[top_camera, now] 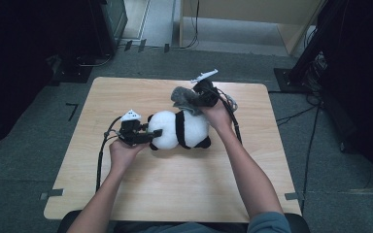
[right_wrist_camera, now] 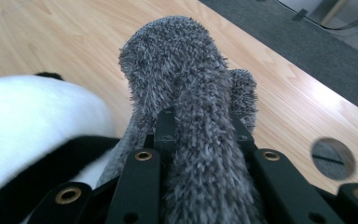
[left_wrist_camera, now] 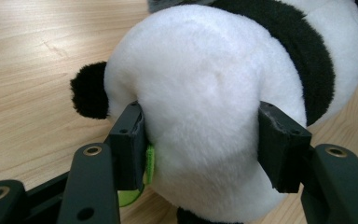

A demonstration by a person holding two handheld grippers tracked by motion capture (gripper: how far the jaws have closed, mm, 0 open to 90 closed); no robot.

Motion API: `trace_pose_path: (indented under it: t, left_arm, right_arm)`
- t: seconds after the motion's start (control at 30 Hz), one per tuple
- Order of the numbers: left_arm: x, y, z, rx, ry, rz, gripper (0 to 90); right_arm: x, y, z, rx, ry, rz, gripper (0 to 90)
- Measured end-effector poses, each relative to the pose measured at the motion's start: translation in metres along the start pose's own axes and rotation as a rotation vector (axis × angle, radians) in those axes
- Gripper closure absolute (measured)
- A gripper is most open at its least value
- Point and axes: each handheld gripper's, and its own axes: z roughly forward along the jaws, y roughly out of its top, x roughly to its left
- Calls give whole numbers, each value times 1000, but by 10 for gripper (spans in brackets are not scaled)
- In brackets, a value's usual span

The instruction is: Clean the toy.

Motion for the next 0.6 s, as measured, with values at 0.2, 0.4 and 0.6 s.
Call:
trace_pose_path:
  t: [0.2,0.4,0.6]
  left_arm:
    - [1,0,0,-3,-1,0,415]
    - [2,0,0,-3,-4,-7,413]
    - [1,0,0,-4,-2,-5,413]
  right_arm:
    - [-24,-17,-12,8,-17,58,733]
    - [-41,-34,-20,25,-59,77,740]
    - [-50,-41,-24,41,-73,97,741]
